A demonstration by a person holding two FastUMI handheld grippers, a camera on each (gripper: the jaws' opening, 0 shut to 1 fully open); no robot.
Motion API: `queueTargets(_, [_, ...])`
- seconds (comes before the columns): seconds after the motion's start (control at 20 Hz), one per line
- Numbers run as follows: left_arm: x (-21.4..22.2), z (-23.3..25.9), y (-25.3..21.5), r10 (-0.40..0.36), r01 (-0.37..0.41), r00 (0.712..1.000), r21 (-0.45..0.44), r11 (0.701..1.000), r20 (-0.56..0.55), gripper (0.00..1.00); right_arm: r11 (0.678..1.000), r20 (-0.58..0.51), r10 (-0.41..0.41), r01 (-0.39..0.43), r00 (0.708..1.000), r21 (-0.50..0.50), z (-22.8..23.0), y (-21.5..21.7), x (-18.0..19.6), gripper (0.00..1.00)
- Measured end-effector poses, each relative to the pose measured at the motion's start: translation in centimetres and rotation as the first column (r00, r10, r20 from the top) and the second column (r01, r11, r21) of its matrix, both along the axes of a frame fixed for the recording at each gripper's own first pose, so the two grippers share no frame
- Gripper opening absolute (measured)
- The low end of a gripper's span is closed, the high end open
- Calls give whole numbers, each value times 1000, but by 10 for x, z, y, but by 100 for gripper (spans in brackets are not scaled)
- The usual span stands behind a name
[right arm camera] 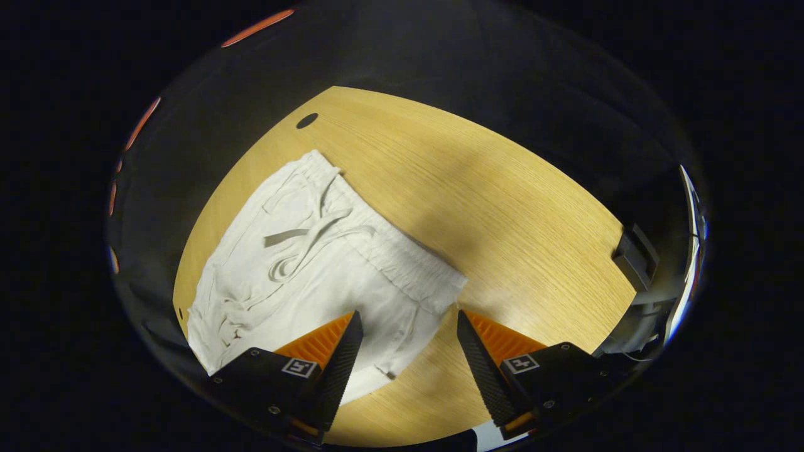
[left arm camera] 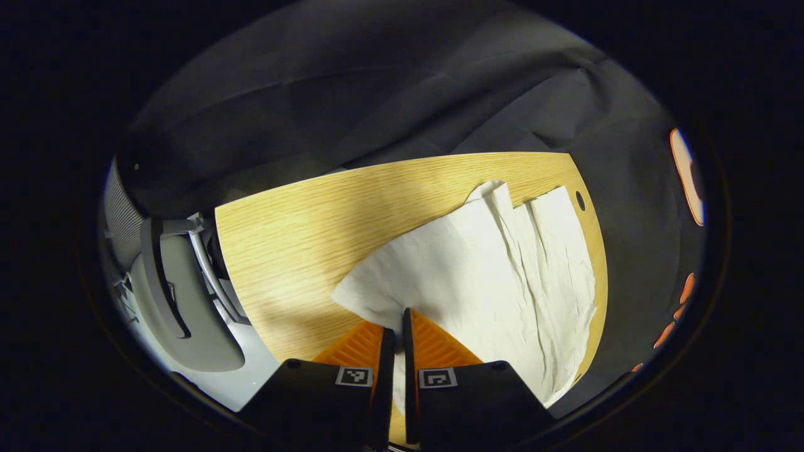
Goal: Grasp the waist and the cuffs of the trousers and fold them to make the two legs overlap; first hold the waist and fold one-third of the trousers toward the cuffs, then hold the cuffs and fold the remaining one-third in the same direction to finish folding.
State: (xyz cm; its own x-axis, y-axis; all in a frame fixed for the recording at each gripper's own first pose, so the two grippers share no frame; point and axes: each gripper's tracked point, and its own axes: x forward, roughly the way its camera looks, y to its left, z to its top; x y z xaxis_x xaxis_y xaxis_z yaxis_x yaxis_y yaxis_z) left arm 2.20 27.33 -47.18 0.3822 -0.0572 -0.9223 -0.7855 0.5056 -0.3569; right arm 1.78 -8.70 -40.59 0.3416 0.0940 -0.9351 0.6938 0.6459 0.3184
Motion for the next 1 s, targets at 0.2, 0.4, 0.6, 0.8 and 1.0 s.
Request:
queueTargets(0.2, [11, 1, -4, -35, 35, 999, 9, 999, 37, 13, 994, -5, -74, 74, 997, 81, -7, 7, 14, 88])
queueTargets(0.4, [18, 4, -9, -30, 31, 997, -8, 999, 66, 6, 988, -41, -124, 127, 991, 91, -14, 2, 16, 75])
queueTargets(0.6, [23, 20, -9, -90, 87, 992, 39, 995, 92, 6, 958, -30, -235, 236, 972, 160, -8, 2, 22, 16])
queueTargets(0.8, [41, 56, -14, -117, 112, 981, 39, 993, 152, 5, 938, 11, -268, 259, 963, 231, 11, 0, 27, 9])
queueTargets(1.0, [60, 83, -15, -161, 149, 970, 76, 986, 182, 5, 933, 20, -261, 247, 965, 262, 32, 0, 36, 9])
